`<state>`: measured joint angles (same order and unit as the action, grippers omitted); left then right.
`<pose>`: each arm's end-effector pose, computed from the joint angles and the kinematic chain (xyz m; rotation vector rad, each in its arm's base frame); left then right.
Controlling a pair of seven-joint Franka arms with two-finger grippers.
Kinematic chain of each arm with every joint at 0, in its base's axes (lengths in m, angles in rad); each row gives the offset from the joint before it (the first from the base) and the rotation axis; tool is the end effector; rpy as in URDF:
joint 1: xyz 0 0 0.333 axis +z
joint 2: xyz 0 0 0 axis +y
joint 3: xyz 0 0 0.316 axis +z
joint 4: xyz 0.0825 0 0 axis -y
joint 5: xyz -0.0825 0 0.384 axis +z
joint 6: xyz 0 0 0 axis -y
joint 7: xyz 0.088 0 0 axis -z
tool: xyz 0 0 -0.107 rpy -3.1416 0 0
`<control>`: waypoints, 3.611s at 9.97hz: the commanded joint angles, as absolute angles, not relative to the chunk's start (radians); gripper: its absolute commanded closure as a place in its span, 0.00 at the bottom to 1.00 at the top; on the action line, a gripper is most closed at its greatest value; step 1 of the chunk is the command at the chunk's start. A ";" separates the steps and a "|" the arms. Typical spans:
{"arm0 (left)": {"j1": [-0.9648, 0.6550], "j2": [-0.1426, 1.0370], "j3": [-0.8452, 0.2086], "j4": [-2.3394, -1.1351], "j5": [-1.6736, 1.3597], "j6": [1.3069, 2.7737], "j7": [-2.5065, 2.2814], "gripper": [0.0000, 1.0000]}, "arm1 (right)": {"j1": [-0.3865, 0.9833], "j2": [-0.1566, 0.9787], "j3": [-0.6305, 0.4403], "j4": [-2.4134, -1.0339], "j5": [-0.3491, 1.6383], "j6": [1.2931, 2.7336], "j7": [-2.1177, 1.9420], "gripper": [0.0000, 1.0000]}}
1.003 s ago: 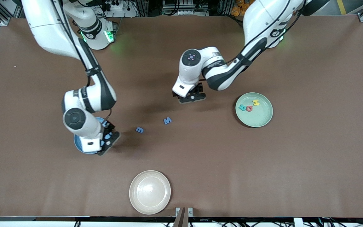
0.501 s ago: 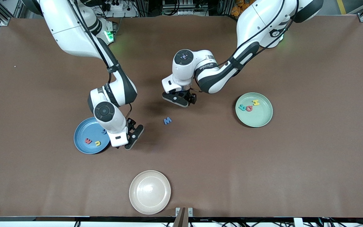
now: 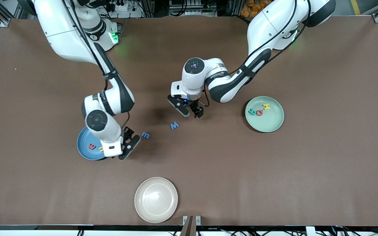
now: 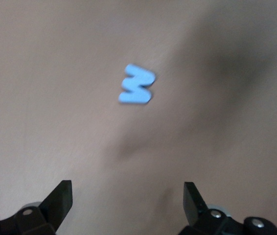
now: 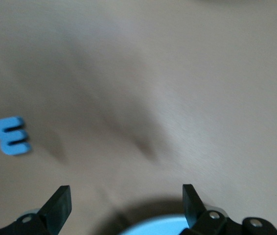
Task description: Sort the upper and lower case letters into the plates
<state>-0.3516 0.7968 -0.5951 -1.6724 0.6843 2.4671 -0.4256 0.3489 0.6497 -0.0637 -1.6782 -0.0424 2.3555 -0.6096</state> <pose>0.4459 -0.5294 0.2140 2.7878 -1.2630 0.2790 0.6549 0.1964 0.2272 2.7377 1.3870 0.0261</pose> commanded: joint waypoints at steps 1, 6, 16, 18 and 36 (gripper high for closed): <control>-0.390 0.845 -0.557 -1.623 0.771 2.540 -0.413 0.00 | 0.266 0.620 -0.054 -1.680 -0.044 2.307 -0.607 0.00; -0.468 0.998 -0.493 -1.419 0.767 2.628 -0.408 0.00 | 0.154 0.601 -0.052 -1.674 -0.043 2.276 -0.603 0.00; -0.495 1.025 -0.434 -1.419 0.759 2.720 -0.419 0.68 | 0.107 0.603 -0.054 -1.663 -0.040 2.250 -0.598 0.00; -0.495 1.022 -0.434 -1.420 0.756 2.720 -0.419 0.86 | 0.107 0.603 -0.052 -1.661 -0.038 2.250 -0.600 0.00; 0.842 0.540 -1.216 -2.268 0.782 2.462 -0.074 0.98 | 0.408 0.693 0.048 -1.647 -0.055 2.368 -0.649 0.00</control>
